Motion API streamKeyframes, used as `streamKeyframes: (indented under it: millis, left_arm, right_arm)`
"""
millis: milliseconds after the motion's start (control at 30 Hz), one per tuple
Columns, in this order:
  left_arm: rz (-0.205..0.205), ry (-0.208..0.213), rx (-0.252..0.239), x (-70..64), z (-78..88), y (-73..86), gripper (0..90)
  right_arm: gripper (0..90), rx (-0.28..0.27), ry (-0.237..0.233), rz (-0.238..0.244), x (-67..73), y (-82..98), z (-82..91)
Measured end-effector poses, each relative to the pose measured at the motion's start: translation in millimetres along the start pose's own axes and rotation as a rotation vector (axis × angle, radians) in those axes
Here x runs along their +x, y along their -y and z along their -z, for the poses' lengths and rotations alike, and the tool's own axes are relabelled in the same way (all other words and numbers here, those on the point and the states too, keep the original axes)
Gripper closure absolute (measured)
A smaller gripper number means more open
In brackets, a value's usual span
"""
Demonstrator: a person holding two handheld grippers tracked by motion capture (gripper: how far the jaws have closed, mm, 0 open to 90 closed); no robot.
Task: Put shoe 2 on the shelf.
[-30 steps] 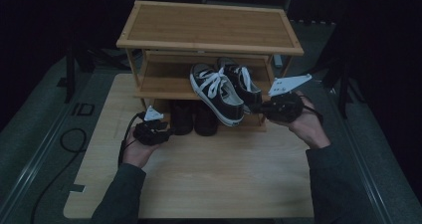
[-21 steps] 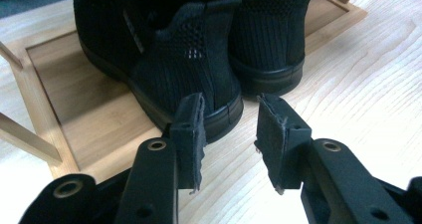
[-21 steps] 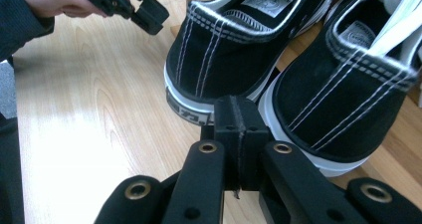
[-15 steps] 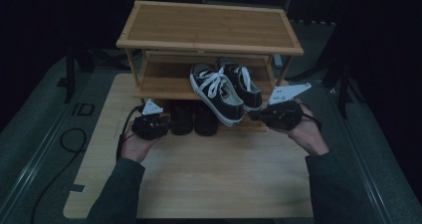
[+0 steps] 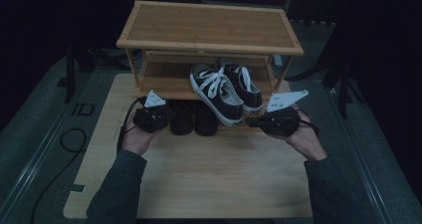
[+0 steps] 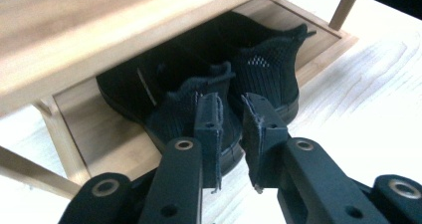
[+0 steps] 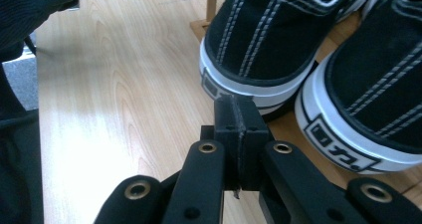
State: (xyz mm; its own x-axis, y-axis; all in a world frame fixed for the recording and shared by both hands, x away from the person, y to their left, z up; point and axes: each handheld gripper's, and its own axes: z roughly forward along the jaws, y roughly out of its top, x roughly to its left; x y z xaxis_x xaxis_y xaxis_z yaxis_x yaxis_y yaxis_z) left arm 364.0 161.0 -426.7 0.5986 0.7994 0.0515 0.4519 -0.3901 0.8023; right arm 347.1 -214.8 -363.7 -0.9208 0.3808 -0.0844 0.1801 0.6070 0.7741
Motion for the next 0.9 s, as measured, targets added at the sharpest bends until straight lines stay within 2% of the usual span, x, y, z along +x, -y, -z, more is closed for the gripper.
streamKeyframes:
  millis: [133,433,567,900]
  left_arm:
    - [-0.024,-0.013,0.022,1.8,-0.4,-8.2,82.2]
    - [-0.035,-0.018,0.022,8.4,0.7,-19.9,88.9]
    - [-0.026,-0.036,-0.008,9.9,1.7,-24.0,89.7]
    - [-0.031,-0.053,-0.032,14.9,2.8,-38.3,89.8]
  right_arm:
    - [90.0,-0.002,-0.011,0.004,2.2,0.7,-3.4]
    - [89.9,-0.006,-0.025,0.012,5.4,0.7,-6.7]
    - [89.9,-0.013,-0.028,0.012,5.8,0.3,-7.7]
    - [89.8,-0.011,-0.035,0.011,5.9,0.4,-13.2]
